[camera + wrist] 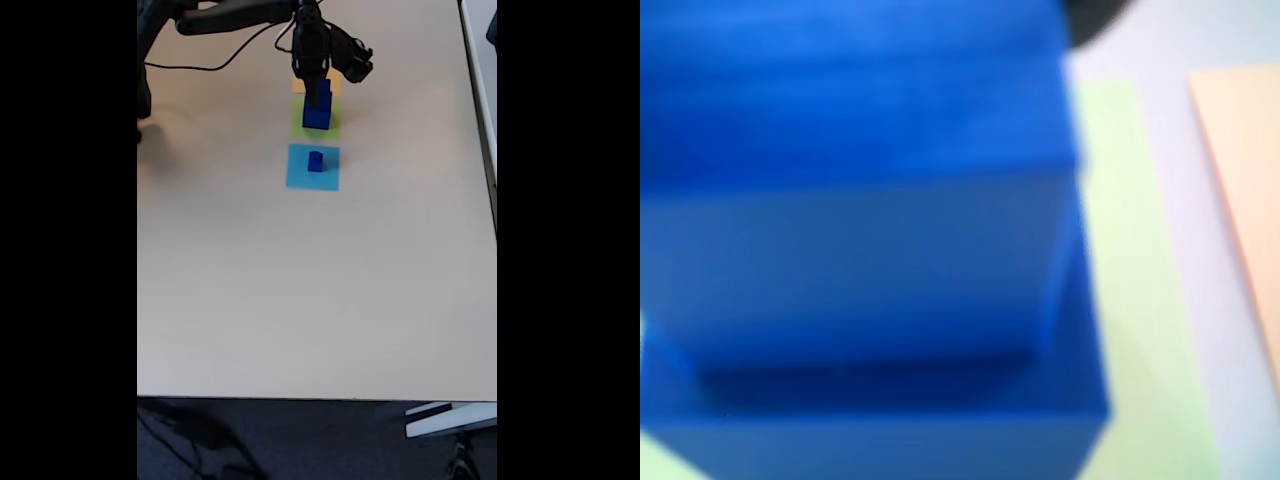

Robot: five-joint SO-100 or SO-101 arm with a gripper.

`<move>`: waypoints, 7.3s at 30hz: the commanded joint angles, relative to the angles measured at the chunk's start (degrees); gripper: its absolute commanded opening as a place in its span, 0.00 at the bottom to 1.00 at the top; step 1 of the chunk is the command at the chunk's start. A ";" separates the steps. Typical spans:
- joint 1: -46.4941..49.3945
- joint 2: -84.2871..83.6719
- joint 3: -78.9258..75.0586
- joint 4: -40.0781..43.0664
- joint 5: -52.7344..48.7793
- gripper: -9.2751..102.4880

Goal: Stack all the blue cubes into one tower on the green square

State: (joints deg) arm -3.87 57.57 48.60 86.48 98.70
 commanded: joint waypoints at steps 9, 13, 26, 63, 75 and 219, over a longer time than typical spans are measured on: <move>0.18 7.12 -0.44 -2.81 -1.85 0.35; 0.09 7.65 -0.35 -3.34 -2.29 0.37; -0.09 13.54 -0.97 -8.17 -5.80 0.40; 15.29 18.98 12.13 -19.25 -20.74 0.38; 17.67 18.63 16.70 -21.27 -21.18 0.38; 18.19 22.59 41.48 -42.19 -23.29 0.08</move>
State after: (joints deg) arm 14.15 73.30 90.79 44.82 75.67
